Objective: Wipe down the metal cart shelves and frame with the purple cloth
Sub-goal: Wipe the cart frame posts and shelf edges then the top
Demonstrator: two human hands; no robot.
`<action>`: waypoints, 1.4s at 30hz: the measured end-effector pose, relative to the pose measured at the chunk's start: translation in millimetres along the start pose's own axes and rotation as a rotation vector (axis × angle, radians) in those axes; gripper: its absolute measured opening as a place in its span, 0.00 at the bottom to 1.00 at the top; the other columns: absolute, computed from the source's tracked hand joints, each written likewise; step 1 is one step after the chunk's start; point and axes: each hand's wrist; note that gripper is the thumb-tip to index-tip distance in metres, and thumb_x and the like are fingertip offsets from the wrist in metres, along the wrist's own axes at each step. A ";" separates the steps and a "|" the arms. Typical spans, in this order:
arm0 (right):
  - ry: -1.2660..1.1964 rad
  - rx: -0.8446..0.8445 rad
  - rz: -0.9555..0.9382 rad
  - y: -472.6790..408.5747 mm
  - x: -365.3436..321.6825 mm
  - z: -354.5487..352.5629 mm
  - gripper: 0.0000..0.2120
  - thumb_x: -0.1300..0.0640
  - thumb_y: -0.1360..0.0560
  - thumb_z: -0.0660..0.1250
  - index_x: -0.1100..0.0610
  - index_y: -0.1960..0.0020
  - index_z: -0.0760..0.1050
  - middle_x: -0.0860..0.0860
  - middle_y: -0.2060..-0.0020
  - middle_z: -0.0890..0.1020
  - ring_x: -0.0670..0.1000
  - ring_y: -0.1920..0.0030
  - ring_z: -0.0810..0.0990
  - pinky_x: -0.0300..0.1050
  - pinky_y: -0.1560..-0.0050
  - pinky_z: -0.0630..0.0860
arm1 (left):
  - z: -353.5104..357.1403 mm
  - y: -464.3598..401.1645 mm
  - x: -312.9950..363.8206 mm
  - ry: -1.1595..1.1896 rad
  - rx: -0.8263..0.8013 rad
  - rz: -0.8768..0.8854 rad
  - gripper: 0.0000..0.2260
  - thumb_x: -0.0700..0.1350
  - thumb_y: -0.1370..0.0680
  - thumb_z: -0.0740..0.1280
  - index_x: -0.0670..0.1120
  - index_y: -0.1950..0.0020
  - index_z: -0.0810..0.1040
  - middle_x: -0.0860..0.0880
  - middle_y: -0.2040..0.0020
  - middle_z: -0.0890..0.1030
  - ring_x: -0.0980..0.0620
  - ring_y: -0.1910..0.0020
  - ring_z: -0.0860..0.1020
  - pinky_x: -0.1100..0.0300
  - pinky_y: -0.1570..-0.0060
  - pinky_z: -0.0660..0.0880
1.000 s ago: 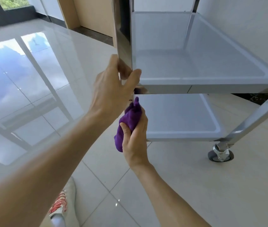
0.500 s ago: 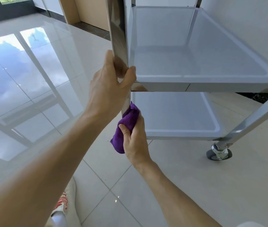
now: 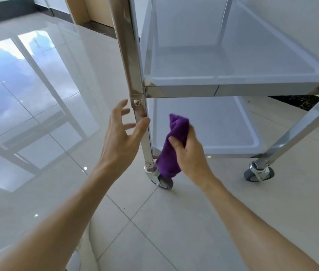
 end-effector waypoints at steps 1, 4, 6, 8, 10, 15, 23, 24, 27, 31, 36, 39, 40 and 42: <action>0.041 0.053 -0.027 -7.6 1.4 -8.8 0.22 0.50 0.20 0.63 0.51 0.28 0.63 0.47 0.42 0.79 0.43 0.49 0.79 0.22 0.50 0.70 | 3.7 1.2 -6.8 -0.015 -0.028 -0.019 0.29 0.54 0.22 0.66 0.54 0.24 0.57 0.54 0.31 0.69 0.63 0.48 0.77 0.68 0.56 0.71; 0.311 0.032 -0.115 -22.6 12.6 -19.0 0.27 0.47 0.21 0.64 0.53 0.26 0.60 0.53 0.42 0.79 0.55 0.45 0.78 0.46 0.44 0.76 | 15.7 2.0 -19.4 -0.071 -0.100 0.011 0.30 0.45 0.21 0.68 0.53 0.24 0.55 0.57 0.37 0.70 0.60 0.50 0.77 0.71 0.58 0.72; 0.614 -0.157 -0.212 -22.7 27.4 -11.3 0.30 0.47 0.22 0.65 0.50 0.24 0.58 0.53 0.38 0.78 0.58 0.38 0.74 0.54 0.38 0.71 | 21.6 1.3 -26.7 -0.129 -0.102 0.064 0.26 0.41 0.21 0.68 0.50 0.28 0.58 0.58 0.42 0.73 0.55 0.48 0.77 0.72 0.57 0.71; 0.978 -0.353 -0.365 -16.0 46.1 2.2 0.30 0.46 0.20 0.63 0.48 0.22 0.55 0.50 0.28 0.69 0.57 0.26 0.63 0.56 0.28 0.60 | 23.6 -1.1 -30.3 -0.158 -0.093 0.066 0.22 0.41 0.21 0.67 0.50 0.33 0.59 0.62 0.48 0.74 0.53 0.51 0.77 0.68 0.59 0.71; 1.120 -0.380 -0.443 -12.9 54.8 14.8 0.29 0.49 0.19 0.62 0.50 0.22 0.56 0.50 0.25 0.64 0.58 0.23 0.56 0.59 0.25 0.54 | 24.1 -4.4 -32.3 -0.175 -0.094 0.067 0.20 0.41 0.21 0.66 0.51 0.36 0.58 0.61 0.51 0.73 0.50 0.53 0.76 0.61 0.59 0.75; 1.158 -0.363 -0.479 -8.5 48.6 32.4 0.32 0.57 0.23 0.66 0.56 0.23 0.57 0.53 0.24 0.63 0.62 0.24 0.57 0.64 0.26 0.54 | 28.2 -3.1 -29.7 -0.174 -0.010 0.029 0.20 0.40 0.23 0.66 0.47 0.38 0.59 0.46 0.53 0.76 0.42 0.55 0.78 0.42 0.57 0.79; 1.251 -0.215 -0.434 4.6 81.3 -70.3 0.36 0.66 0.28 0.68 0.51 0.22 0.62 0.50 0.28 0.70 0.61 0.29 0.68 0.59 0.28 0.64 | 22.4 -4.3 -25.7 -0.161 -0.067 0.007 0.18 0.39 0.24 0.67 0.47 0.42 0.60 0.48 0.54 0.76 0.42 0.57 0.76 0.40 0.55 0.77; 1.276 -0.173 -0.392 6.1 88.7 -91.7 0.36 0.66 0.29 0.69 0.52 0.23 0.63 0.50 0.29 0.71 0.61 0.31 0.69 0.59 0.29 0.65 | 23.1 -4.8 -26.6 -0.161 -0.072 0.011 0.18 0.39 0.24 0.67 0.47 0.42 0.59 0.49 0.54 0.76 0.42 0.56 0.76 0.40 0.54 0.77; 1.326 -0.135 -0.270 8.3 98.4 -123.9 0.37 0.66 0.30 0.72 0.55 0.24 0.65 0.54 0.30 0.73 0.64 0.31 0.69 0.62 0.31 0.66 | 25.8 -6.8 -28.0 -0.193 -0.089 0.015 0.17 0.40 0.24 0.67 0.46 0.44 0.59 0.52 0.57 0.75 0.42 0.57 0.76 0.41 0.54 0.77; 1.259 -0.178 -0.364 6.2 79.2 -70.0 0.34 0.65 0.30 0.68 0.56 0.25 0.67 0.53 0.30 0.73 0.64 0.32 0.70 0.63 0.31 0.66 | 27.4 -5.2 -25.6 -0.195 -0.097 0.002 0.17 0.40 0.24 0.66 0.49 0.46 0.58 0.52 0.57 0.75 0.44 0.58 0.76 0.43 0.55 0.77; 1.118 -0.323 -0.449 5.4 46.9 34.6 0.33 0.64 0.26 0.62 0.51 0.23 0.58 0.49 0.25 0.64 0.59 0.25 0.59 0.61 0.25 0.53 | 24.9 -3.0 -21.2 -0.198 -0.074 -0.018 0.17 0.38 0.25 0.65 0.46 0.43 0.59 0.44 0.55 0.76 0.41 0.56 0.76 0.42 0.56 0.77; 1.158 -0.326 -0.453 2.2 47.9 21.1 0.35 0.66 0.26 0.61 0.50 0.21 0.55 0.49 0.24 0.62 0.58 0.25 0.58 0.60 0.24 0.52 | 16.7 -5.4 -20.0 -0.183 -0.077 -0.042 0.19 0.38 0.25 0.66 0.46 0.41 0.60 0.43 0.54 0.77 0.41 0.56 0.77 0.42 0.57 0.78; 1.196 -0.314 -0.451 1.3 52.6 6.2 0.36 0.66 0.25 0.59 0.50 0.21 0.53 0.49 0.24 0.61 0.59 0.25 0.58 0.59 0.25 0.53 | 13.4 -7.1 -20.4 -0.180 -0.080 -0.054 0.19 0.38 0.25 0.66 0.46 0.39 0.60 0.43 0.53 0.77 0.41 0.56 0.77 0.41 0.56 0.78; 1.258 -0.279 -0.406 0.0 64.9 -29.1 0.36 0.65 0.25 0.58 0.50 0.20 0.51 0.49 0.23 0.60 0.59 0.25 0.58 0.58 0.25 0.53 | 7.5 -10.9 -23.2 -0.198 -0.079 -0.078 0.21 0.38 0.25 0.65 0.47 0.37 0.59 0.46 0.54 0.76 0.41 0.55 0.77 0.41 0.55 0.78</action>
Point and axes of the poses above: each hand's wrist, its own y-axis away from the middle knuckle, its own z-axis out of the palm, x = y × z
